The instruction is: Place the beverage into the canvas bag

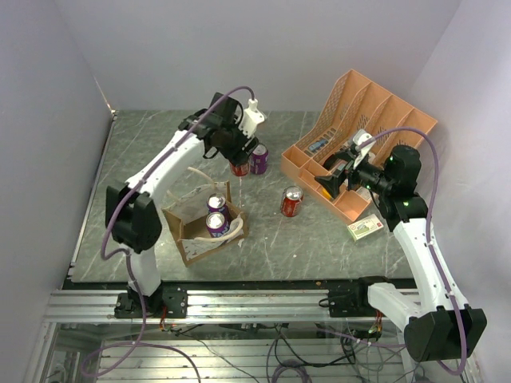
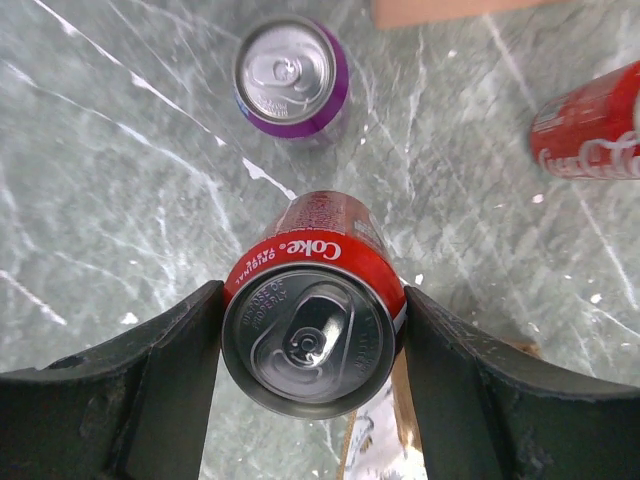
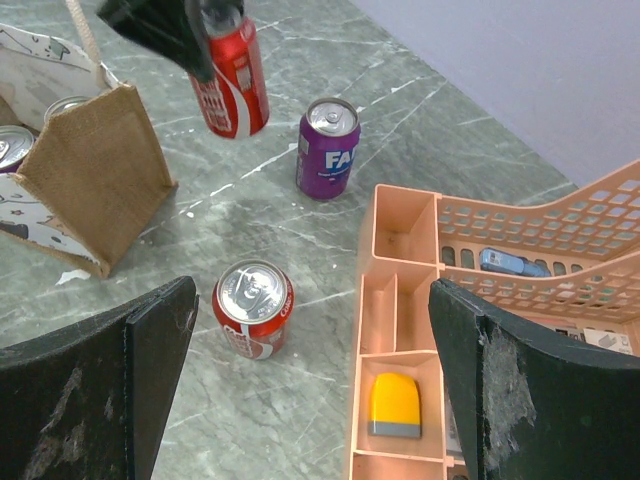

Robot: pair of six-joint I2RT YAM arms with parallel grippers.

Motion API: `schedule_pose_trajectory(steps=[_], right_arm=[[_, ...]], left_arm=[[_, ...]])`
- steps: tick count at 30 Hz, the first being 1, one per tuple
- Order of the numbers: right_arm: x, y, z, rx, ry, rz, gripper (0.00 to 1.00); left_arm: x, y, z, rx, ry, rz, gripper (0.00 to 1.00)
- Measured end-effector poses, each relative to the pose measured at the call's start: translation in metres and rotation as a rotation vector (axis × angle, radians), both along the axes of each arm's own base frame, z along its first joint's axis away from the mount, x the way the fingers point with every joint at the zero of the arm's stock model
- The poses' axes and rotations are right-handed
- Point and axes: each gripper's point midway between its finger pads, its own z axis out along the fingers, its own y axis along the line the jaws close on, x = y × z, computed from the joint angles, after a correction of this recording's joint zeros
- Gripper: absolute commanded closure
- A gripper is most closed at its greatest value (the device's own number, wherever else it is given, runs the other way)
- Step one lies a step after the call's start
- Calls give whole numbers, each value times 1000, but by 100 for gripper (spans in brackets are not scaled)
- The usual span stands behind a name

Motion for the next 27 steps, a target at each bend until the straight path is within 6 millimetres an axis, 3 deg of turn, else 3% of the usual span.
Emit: schedule_pose_trajectory(steps=[6,11,18,27], right_arm=[[-1,0,3,1,-9,0,0],[-2,0,2,1,-9,1,0],[-2,0,1,0,-8,2,0],[-3,1,1,0,-10,12,0]], left_arm=[[-24,3,76,-87,-131,-36,93],[-55,6,115,-125,-194,-71,93],[-103,22,140,-143,-225,-118,93],[-163,65,140,-102,-241,-157,93]])
